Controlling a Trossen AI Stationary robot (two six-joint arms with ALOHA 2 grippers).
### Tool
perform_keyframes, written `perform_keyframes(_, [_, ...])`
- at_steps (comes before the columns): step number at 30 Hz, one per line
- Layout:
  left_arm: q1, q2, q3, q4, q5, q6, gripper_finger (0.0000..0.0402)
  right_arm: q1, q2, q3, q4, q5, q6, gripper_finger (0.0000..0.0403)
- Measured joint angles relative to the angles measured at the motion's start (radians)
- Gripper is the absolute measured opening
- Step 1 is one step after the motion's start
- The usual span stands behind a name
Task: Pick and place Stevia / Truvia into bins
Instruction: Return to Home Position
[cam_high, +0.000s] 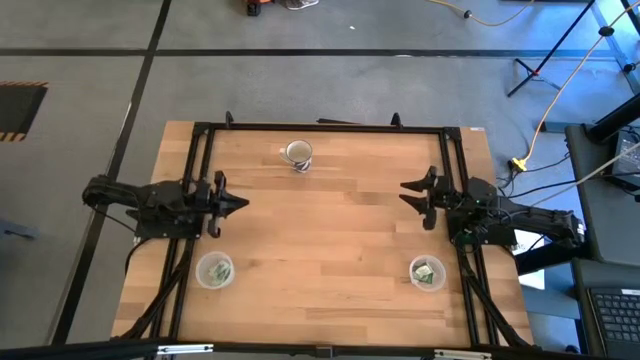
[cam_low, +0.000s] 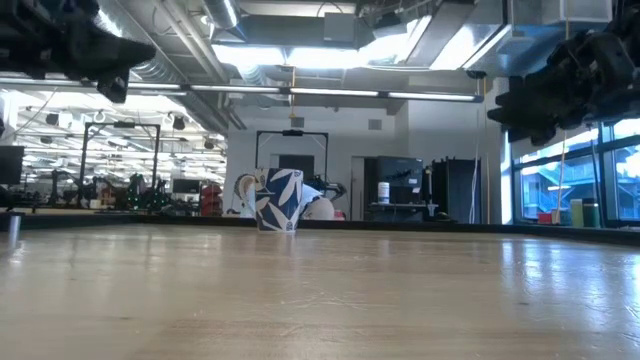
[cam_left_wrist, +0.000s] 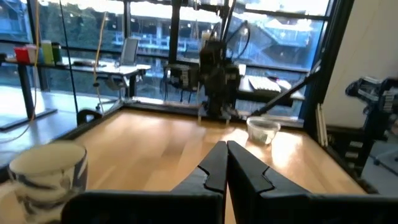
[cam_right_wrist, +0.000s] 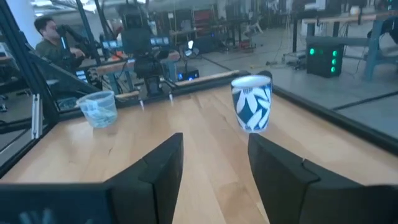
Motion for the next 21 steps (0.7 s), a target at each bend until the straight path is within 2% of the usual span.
perform_keyframes(10, [0.000, 0.002, -0.096, 0.100, 0.016, -0.025, 0.0003, 0.000, 0.001, 0.000, 0.007, 0.000, 0.002, 0.0184])
perform_keyframes(21, [0.000, 0.005, -0.096, 0.099, 0.004, 0.039, 0.0004, 0.000, 0.001, 0.000, 0.005, -0.001, 0.019, 0.0184])
